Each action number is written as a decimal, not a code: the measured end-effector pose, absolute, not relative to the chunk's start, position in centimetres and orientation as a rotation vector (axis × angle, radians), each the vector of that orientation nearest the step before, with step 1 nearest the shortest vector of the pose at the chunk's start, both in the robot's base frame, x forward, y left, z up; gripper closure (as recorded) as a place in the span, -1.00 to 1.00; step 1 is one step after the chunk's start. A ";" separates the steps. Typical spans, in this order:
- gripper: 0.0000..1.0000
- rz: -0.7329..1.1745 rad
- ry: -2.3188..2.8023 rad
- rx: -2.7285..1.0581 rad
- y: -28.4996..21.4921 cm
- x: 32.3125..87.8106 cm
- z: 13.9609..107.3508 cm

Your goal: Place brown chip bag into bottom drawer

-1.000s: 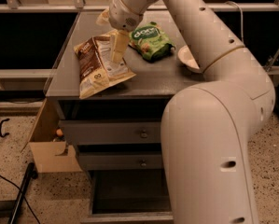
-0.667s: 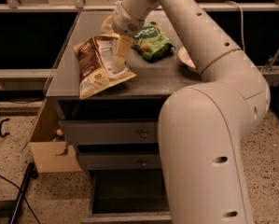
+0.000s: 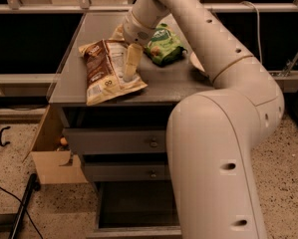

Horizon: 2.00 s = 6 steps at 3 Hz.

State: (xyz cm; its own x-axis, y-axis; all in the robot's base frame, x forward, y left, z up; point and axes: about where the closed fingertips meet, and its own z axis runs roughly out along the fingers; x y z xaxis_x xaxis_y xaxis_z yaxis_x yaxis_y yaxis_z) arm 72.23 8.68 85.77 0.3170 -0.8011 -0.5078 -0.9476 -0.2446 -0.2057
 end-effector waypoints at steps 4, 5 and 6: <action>0.52 0.432 1.529 -2.141 9.5 71.8 85.2; 0.96 0.432 1.529 -2.141 9.5 71.8 85.2; 1.00 0.432 1.529 -2.141 9.5 71.8 85.2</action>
Offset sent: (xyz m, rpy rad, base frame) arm -0.0167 0.0145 -0.0080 -0.0212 0.0394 0.0654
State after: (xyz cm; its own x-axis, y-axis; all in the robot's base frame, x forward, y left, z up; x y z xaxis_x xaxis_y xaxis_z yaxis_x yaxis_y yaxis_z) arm 71.77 9.54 85.23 0.3292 -0.7957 -0.5084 -0.9441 -0.2681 -0.1918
